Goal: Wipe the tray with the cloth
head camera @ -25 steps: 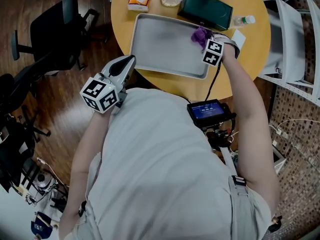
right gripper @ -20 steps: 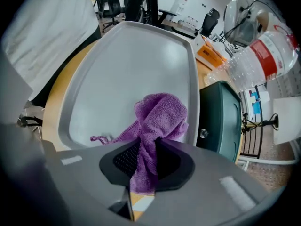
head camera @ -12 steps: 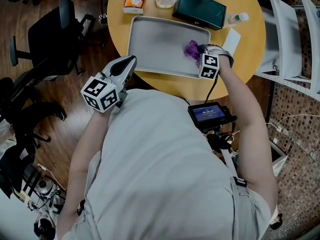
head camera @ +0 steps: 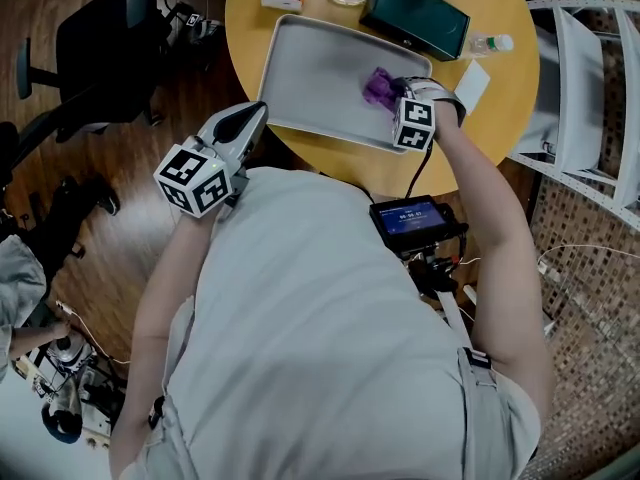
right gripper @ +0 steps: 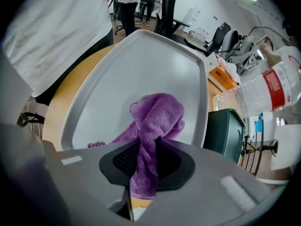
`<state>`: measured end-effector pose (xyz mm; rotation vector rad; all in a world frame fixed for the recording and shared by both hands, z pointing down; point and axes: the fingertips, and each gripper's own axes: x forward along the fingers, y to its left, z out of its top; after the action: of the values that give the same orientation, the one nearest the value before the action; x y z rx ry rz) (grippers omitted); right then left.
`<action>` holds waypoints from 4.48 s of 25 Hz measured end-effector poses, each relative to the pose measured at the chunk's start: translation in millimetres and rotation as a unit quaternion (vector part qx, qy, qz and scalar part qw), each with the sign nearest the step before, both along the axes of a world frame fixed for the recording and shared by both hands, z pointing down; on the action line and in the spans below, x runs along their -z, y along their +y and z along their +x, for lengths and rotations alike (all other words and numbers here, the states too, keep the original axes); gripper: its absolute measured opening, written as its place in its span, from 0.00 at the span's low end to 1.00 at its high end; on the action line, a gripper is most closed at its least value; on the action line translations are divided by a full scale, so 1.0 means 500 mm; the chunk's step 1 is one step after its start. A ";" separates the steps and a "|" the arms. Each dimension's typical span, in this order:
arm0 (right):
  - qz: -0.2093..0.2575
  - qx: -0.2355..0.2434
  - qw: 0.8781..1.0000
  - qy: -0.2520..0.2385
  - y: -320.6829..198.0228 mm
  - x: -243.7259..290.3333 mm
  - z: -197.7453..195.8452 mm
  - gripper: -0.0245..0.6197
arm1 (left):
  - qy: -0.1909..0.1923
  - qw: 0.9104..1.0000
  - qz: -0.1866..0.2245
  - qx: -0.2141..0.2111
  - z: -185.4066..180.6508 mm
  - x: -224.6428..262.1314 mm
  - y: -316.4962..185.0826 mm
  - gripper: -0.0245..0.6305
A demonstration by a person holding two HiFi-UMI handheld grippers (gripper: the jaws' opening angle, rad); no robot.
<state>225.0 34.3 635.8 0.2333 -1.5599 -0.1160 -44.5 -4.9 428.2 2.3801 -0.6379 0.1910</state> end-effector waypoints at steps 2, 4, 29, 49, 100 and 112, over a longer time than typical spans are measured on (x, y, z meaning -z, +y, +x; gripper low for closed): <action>-0.004 0.009 1.000 -0.010 -0.014 -0.002 -0.031 0.14 | -0.001 1.000 -0.006 0.009 -0.016 -0.010 0.002 0.04; -0.007 0.018 1.000 -0.019 -0.034 0.002 -0.067 0.14 | -0.002 1.000 -0.007 0.020 -0.033 -0.014 0.001 0.04; -0.001 0.115 0.993 -0.027 -0.259 0.006 -0.418 0.14 | 0.000 0.994 -0.025 0.109 -0.223 -0.064 -0.043 0.04; -0.099 0.131 0.984 -0.063 -0.066 -0.007 -0.511 0.14 | 0.002 0.996 -0.022 0.081 -0.199 -0.060 -0.036 0.04; -0.108 -0.258 0.956 -0.090 0.147 -0.038 -0.021 0.14 | -0.015 0.995 -0.022 -0.101 0.005 -0.060 -0.009 0.04; -0.157 -0.008 0.986 -0.052 0.101 -0.011 0.003 0.15 | -0.043 0.998 -0.022 -0.050 0.072 -0.009 0.035 0.04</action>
<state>226.3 84.7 641.4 0.0034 -1.6553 0.1569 -8.4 12.5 432.6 2.3733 -0.5499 0.3483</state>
